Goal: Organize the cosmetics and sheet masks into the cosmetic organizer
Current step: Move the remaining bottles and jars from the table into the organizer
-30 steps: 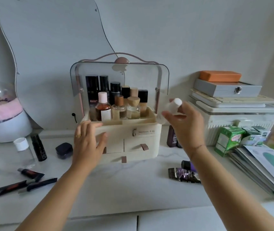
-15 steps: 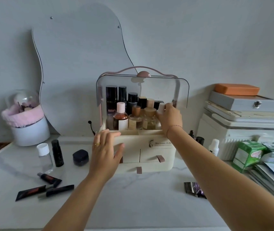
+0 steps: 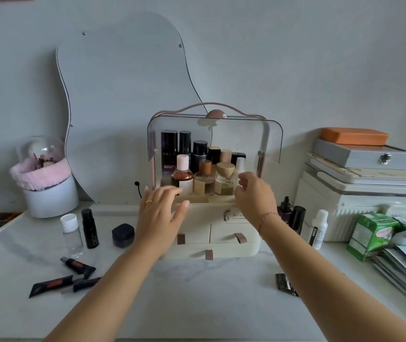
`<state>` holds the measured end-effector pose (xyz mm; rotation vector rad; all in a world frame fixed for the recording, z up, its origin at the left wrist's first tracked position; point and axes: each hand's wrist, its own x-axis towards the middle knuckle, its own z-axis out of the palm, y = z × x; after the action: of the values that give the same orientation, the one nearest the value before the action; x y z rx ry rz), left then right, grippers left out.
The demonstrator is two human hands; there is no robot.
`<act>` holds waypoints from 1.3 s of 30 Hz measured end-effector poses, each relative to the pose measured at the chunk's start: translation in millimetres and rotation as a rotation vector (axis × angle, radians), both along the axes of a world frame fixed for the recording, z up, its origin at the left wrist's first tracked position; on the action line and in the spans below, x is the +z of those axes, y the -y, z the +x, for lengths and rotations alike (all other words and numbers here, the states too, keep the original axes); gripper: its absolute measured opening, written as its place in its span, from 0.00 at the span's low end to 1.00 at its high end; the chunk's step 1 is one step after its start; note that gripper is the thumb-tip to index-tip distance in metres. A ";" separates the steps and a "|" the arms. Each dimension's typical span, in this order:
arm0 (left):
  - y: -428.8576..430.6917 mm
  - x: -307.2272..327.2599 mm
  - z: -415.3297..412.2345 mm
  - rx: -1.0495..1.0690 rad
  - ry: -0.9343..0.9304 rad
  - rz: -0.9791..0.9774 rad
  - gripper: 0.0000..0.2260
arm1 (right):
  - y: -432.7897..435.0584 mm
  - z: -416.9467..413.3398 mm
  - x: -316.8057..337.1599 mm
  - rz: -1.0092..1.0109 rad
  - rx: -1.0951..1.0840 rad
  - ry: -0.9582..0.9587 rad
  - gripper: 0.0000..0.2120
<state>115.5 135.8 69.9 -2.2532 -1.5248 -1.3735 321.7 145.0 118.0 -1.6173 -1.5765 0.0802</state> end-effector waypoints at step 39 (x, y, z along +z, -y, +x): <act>-31.9 38.1 33.4 0.502 0.138 -0.159 0.22 | -17.6 -3.6 -2.9 -0.213 0.049 0.139 0.20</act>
<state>148.9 167.8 108.0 -1.6911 -2.1216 -1.3078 318.1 162.7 115.2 -1.7800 -1.7635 0.1708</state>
